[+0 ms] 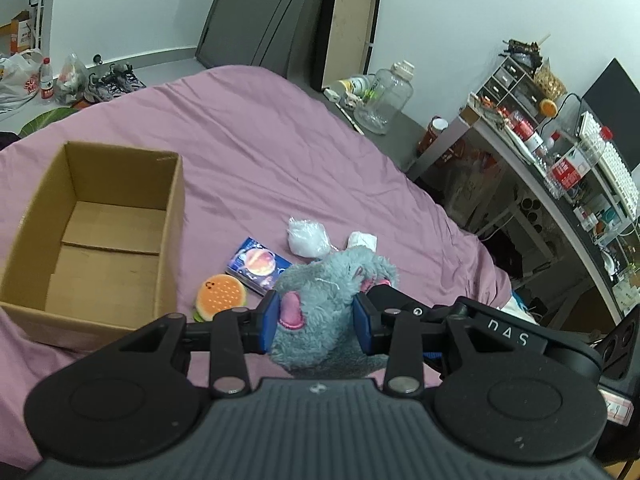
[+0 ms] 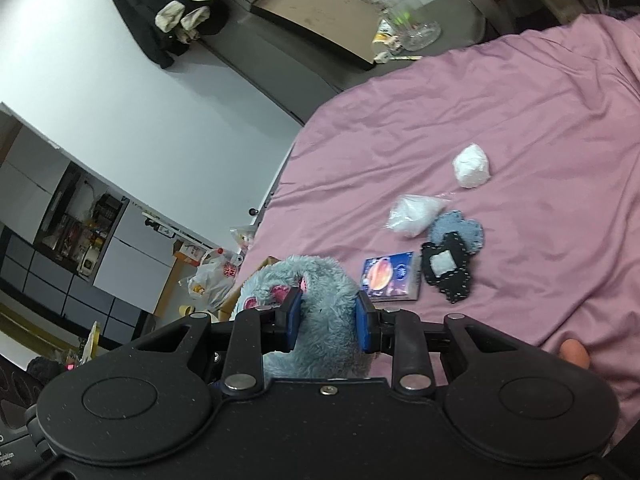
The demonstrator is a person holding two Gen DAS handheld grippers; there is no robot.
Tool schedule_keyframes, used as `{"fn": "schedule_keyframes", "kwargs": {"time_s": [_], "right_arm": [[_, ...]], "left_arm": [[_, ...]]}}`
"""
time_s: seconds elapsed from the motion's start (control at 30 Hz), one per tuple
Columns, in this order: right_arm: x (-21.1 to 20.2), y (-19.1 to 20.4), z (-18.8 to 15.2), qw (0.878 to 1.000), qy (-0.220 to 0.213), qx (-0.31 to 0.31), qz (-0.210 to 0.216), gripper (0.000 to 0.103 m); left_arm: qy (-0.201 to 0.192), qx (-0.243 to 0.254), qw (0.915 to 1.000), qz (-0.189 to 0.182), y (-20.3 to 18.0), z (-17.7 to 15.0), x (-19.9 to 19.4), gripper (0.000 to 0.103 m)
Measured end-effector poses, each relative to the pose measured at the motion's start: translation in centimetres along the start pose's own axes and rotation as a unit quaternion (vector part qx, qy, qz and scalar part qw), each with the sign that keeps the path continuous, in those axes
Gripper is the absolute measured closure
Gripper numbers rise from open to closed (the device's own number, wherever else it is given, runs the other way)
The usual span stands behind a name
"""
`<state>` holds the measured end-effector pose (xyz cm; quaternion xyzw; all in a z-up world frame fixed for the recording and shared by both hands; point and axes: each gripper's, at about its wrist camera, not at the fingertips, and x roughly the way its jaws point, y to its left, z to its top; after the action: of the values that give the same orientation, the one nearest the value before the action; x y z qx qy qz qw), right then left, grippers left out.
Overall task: Organize soft objects
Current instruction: 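Carry the plush ball with both grippers over the cardboard box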
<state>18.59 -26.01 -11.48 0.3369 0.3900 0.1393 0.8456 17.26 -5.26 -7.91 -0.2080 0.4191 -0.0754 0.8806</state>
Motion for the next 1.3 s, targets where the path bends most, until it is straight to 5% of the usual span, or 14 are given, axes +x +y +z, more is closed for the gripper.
{"fn": "schedule_keyframes", "kwargs": {"time_s": [0.7, 1.3], "right_arm": [[3.4, 8.2, -2.1, 0.998, 0.015, -0.06, 0.015, 0.075], [12.1, 12.9, -3.2, 0.995, 0.057, -0.084, -0.007, 0.075]], "left_arm": [[-0.053, -0.033, 0.998, -0.006, 6.2, 2.1, -5.1, 0.066], [-0.056, -0.08, 0.9951, -0.007, 14.3, 5.0, -3.2, 0.067]]}}
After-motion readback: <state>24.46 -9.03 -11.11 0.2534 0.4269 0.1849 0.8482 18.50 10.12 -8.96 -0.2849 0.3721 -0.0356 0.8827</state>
